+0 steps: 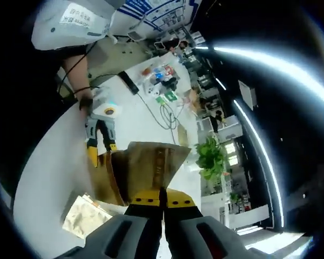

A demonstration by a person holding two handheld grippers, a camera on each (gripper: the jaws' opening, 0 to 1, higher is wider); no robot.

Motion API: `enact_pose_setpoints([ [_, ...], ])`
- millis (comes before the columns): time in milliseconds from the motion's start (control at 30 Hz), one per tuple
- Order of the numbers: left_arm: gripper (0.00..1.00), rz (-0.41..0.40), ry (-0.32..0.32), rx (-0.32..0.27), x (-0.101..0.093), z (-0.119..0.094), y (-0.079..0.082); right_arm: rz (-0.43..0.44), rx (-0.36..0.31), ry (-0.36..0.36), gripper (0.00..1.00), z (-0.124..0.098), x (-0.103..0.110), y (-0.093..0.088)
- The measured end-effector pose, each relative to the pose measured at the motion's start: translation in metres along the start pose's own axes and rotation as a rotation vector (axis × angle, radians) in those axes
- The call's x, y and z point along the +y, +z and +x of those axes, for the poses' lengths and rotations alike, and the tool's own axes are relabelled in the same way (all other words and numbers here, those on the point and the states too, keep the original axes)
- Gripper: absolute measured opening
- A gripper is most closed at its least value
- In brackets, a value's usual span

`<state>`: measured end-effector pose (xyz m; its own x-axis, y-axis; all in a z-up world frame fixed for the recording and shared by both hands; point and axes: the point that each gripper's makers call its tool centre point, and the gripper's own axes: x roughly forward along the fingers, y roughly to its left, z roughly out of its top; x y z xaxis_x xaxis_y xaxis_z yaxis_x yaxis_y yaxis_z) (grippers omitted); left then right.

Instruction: Extract single mask from mask box in order stack masks on table

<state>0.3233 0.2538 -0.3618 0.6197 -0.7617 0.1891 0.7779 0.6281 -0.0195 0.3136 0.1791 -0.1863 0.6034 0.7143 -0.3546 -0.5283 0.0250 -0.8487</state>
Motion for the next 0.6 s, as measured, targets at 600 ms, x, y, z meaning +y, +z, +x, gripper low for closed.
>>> enact_pose_setpoints([
  [600, 0.22, 0.031, -0.026, 0.037, -0.011, 0.005, -0.006, 0.07, 0.004, -0.3, 0.0, -0.031, -0.003, -0.007],
])
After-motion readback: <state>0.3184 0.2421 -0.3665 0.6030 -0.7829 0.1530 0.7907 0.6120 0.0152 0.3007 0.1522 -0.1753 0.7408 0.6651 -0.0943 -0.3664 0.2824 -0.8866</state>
